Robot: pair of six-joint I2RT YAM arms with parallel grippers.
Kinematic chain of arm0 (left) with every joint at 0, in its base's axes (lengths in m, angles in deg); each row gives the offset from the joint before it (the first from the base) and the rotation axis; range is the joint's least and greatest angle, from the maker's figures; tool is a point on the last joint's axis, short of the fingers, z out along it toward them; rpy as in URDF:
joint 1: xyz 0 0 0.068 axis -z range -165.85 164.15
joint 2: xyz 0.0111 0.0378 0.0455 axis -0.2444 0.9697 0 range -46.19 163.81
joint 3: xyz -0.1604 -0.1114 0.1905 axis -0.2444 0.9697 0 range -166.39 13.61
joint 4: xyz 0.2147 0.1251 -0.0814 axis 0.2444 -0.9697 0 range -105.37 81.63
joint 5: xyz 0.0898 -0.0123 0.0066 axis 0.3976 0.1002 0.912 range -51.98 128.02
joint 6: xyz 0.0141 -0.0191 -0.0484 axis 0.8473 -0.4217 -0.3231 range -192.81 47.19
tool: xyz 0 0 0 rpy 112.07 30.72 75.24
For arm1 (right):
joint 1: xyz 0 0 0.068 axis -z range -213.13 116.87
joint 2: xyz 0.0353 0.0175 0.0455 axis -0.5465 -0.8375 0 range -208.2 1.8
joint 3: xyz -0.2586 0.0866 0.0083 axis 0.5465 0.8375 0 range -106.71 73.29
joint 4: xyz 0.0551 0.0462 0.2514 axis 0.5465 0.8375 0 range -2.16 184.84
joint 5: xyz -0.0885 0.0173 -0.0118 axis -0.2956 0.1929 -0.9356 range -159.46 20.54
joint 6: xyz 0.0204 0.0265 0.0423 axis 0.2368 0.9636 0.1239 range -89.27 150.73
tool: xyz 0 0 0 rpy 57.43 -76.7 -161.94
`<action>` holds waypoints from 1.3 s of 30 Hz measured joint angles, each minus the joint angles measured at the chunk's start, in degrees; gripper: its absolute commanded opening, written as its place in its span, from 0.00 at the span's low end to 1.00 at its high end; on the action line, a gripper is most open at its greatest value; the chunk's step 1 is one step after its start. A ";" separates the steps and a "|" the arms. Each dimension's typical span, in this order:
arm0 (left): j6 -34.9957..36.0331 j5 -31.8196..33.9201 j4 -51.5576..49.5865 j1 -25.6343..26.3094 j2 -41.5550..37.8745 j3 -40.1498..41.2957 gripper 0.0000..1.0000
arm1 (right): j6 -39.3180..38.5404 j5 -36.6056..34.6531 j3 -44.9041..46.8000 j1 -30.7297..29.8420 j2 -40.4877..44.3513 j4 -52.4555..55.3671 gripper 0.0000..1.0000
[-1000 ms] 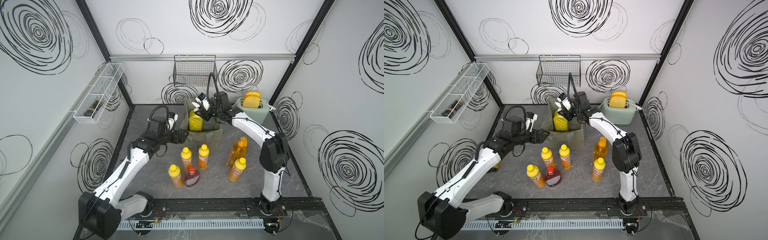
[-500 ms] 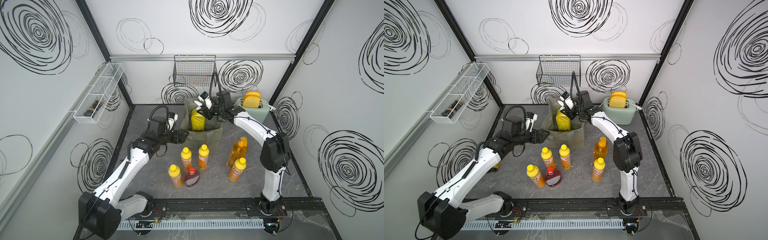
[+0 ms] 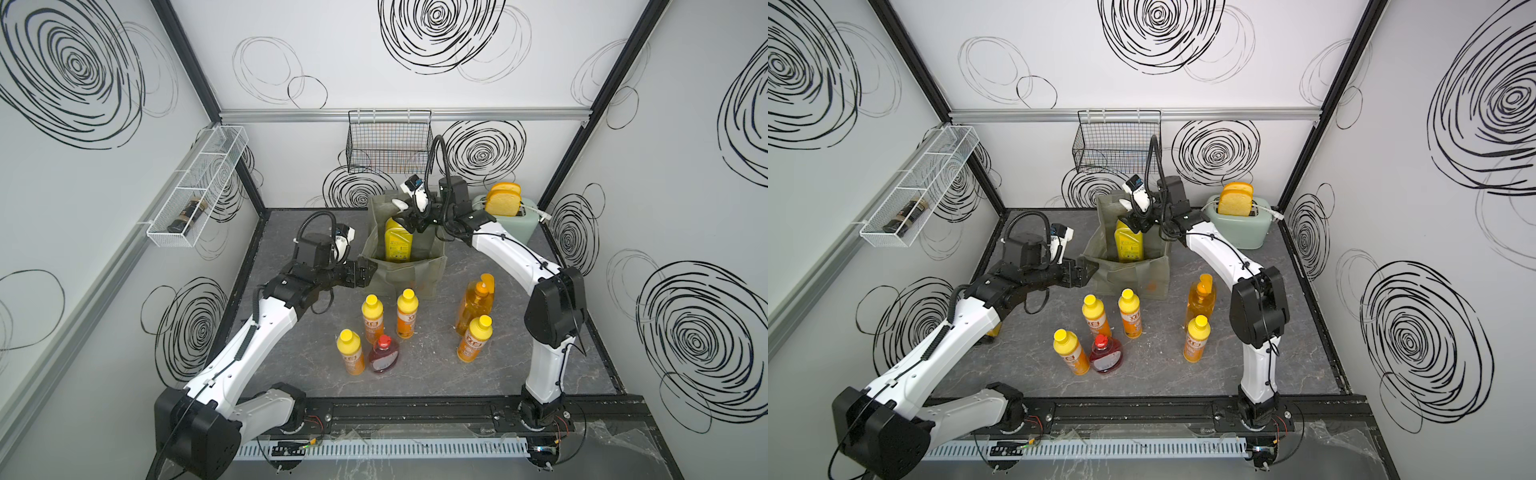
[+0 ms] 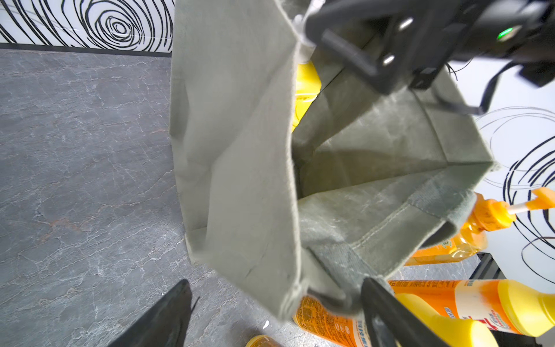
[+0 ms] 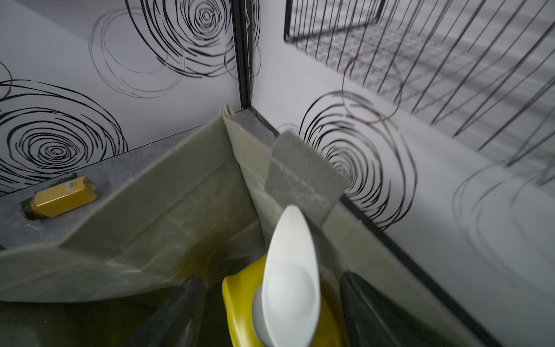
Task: Pack dish soap into the shopping bag
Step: Adjust the bottle of dish soap in the shopping bag, then move the bottle of dish soap to the center of the board.
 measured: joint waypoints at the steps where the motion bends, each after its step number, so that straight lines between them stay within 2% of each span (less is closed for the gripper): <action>1: 0.00 0.02 -0.17 0.00 -0.09 -0.28 0.92 | 1.03 -0.94 -0.31 0.00 1.55 -0.35 0.99; 9: -0.15 0.66 0.15 0.15 -2.49 -1.46 0.95 | 8.02 -7.26 -3.85 0.26 12.28 3.56 0.98; 11: -0.11 1.09 0.46 0.63 -3.61 -1.46 0.96 | 10.36 -8.70 -1.49 0.44 16.61 5.20 0.99; 16: 1.11 3.72 1.49 4.57 -6.10 -1.68 0.98 | 17.49 -11.67 9.99 2.43 31.61 10.14 0.91; 19: 1.88 4.79 1.60 6.47 -6.64 -2.25 0.99 | 20.20 -13.38 13.33 3.54 38.47 15.02 0.90; 25: 3.48 6.69 2.12 7.89 -8.15 -2.05 0.99 | 21.35 -17.35 14.80 3.61 45.09 25.40 0.90; 29: 3.91 7.30 5.01 7.89 -11.10 1.01 0.99 | 21.51 -19.34 17.33 3.61 47.41 31.61 0.88; 35: 3.82 7.13 7.17 7.89 -14.12 6.75 0.99 | 23.71 -22.23 22.18 3.61 50.80 38.27 0.75; 39: 3.23 6.47 7.96 7.89 -15.15 9.11 0.99 | 26.45 -23.85 26.14 3.61 55.36 39.63 0.73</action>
